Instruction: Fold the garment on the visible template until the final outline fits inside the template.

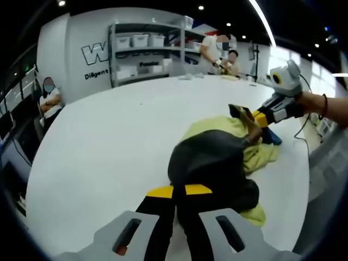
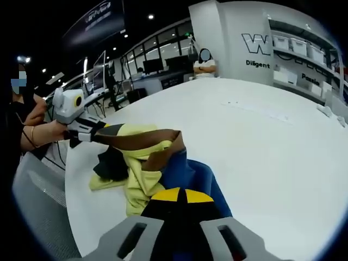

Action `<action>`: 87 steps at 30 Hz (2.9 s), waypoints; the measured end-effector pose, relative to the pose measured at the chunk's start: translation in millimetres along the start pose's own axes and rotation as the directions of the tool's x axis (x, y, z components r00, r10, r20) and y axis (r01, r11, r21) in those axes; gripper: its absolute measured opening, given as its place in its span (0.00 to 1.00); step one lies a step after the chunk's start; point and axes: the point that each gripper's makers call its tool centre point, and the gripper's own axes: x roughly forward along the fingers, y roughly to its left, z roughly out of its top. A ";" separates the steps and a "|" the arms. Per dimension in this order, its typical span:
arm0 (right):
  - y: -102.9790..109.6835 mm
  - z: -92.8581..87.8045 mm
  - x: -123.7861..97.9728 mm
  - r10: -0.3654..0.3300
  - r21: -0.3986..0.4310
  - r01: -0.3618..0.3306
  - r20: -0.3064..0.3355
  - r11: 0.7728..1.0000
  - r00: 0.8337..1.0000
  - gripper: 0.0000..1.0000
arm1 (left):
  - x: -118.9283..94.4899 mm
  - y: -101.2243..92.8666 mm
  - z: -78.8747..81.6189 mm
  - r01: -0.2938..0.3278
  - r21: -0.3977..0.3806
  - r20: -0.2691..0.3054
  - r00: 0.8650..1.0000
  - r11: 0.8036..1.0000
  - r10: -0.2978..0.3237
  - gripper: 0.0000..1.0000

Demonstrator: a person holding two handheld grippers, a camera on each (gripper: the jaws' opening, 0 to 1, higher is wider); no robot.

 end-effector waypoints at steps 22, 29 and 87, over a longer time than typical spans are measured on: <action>-7.6 61.0 -37.2 -0.051 -0.093 0.060 0.101 0.994 0.994 0.00 | -25.3 20.5 55.4 -0.024 0.049 0.062 0.998 0.998 0.021 0.03; -17.9 87.7 -40.6 -0.072 -0.109 0.087 0.139 0.990 0.988 0.00 | -26.3 37.8 75.1 -0.031 0.017 0.062 0.998 0.999 0.030 0.03; -214.0 108.5 106.9 -0.401 -0.111 0.387 -0.159 0.915 0.902 0.00 | 160.5 173.2 66.7 -0.040 -0.001 -0.297 0.954 0.999 0.038 0.04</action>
